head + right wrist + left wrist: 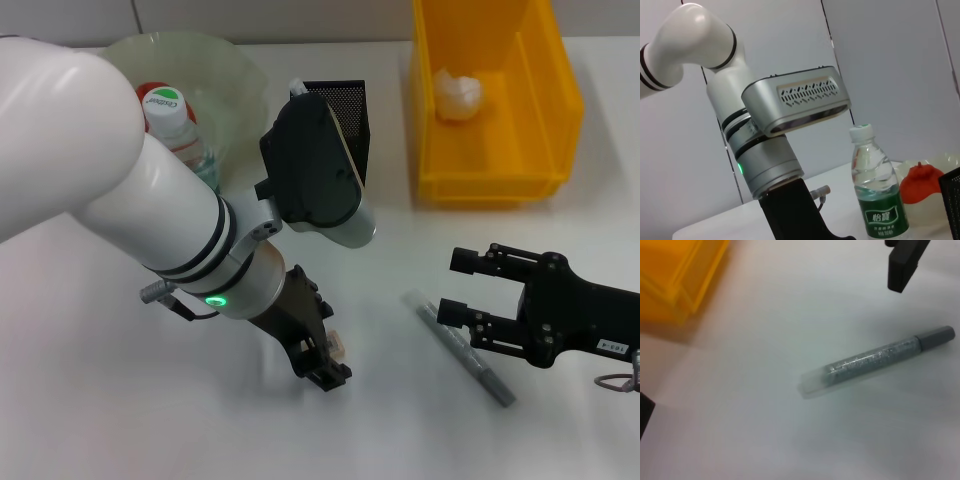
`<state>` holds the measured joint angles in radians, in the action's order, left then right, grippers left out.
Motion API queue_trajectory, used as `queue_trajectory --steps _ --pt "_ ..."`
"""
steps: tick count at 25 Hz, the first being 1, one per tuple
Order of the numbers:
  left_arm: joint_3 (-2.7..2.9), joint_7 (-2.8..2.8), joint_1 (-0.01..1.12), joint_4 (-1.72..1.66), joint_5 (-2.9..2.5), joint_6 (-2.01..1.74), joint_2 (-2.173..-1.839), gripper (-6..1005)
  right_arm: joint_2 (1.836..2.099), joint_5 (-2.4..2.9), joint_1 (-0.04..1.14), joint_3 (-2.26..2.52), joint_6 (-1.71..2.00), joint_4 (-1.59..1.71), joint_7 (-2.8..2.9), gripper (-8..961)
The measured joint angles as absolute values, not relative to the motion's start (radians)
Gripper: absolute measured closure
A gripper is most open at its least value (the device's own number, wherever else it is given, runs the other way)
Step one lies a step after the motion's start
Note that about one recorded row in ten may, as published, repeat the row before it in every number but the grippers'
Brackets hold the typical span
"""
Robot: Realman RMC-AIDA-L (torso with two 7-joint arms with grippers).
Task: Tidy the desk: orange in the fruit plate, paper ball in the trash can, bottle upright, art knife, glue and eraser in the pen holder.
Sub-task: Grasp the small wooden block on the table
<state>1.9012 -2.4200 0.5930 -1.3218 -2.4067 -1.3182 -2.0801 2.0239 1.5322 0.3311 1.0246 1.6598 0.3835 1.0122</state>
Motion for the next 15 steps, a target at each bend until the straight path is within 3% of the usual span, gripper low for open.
queue_trajectory --steps 15 --pt "1.897 -2.425 0.591 -1.329 -2.411 -1.316 -2.080 297 2.033 1.536 0.341 1.025 1.653 0.383 1.012 288"
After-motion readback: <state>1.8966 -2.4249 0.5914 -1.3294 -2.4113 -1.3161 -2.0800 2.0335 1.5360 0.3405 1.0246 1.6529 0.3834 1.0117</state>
